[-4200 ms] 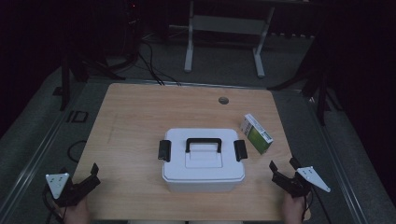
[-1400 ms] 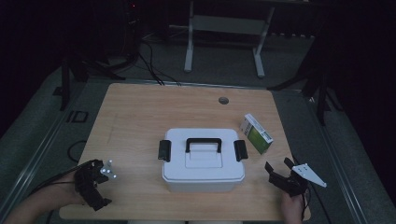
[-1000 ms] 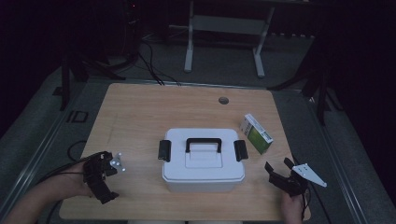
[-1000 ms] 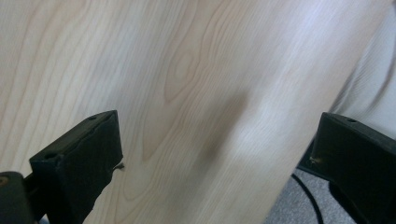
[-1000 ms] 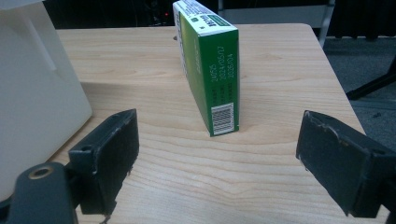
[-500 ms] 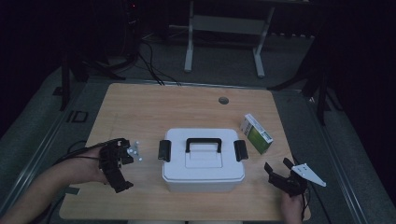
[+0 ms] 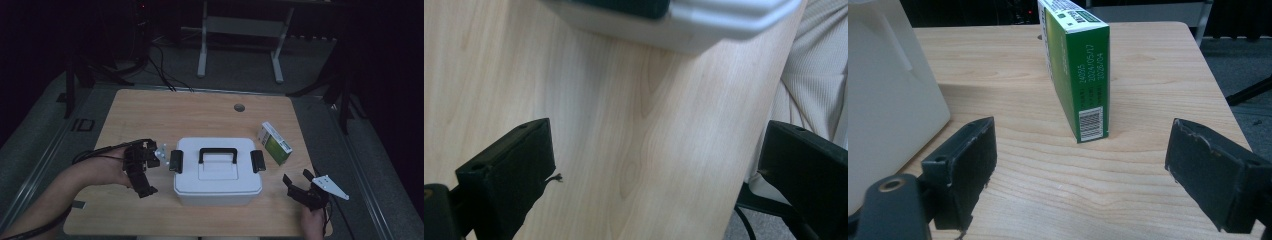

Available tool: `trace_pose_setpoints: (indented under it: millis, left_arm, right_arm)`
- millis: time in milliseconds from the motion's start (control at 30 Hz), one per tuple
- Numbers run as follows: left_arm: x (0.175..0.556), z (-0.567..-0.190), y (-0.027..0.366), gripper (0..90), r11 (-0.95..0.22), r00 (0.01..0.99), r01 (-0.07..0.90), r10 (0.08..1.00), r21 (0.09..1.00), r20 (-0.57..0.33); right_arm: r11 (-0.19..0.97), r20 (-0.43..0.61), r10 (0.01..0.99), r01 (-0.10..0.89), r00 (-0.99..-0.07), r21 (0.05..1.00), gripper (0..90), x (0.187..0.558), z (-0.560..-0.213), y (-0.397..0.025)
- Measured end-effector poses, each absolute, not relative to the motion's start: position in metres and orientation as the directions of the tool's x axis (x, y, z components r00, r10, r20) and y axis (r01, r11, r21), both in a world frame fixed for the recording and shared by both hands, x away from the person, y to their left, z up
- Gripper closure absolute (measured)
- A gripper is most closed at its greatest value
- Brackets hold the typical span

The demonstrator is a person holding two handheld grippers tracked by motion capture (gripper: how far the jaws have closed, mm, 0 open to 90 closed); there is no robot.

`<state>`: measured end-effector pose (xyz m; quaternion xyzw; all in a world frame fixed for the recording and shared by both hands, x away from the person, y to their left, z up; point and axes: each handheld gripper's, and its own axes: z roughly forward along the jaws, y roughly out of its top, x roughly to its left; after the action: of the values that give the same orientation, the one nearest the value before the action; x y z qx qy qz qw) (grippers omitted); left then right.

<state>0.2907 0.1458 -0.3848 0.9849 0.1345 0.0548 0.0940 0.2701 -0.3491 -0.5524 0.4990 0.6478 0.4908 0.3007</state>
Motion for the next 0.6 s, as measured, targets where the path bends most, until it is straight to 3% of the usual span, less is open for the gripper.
trace_pose_setpoints:
  millis: [600]
  left_arm:
    - [0.323,-0.361,0.094,1.9,-0.961,0.975,0.173,0.197,0.216,0.097]
  right_arm:
    - [0.034,0.091,0.940,0.354,-0.328,0.935,12.8,0.271,-0.553,-0.348]
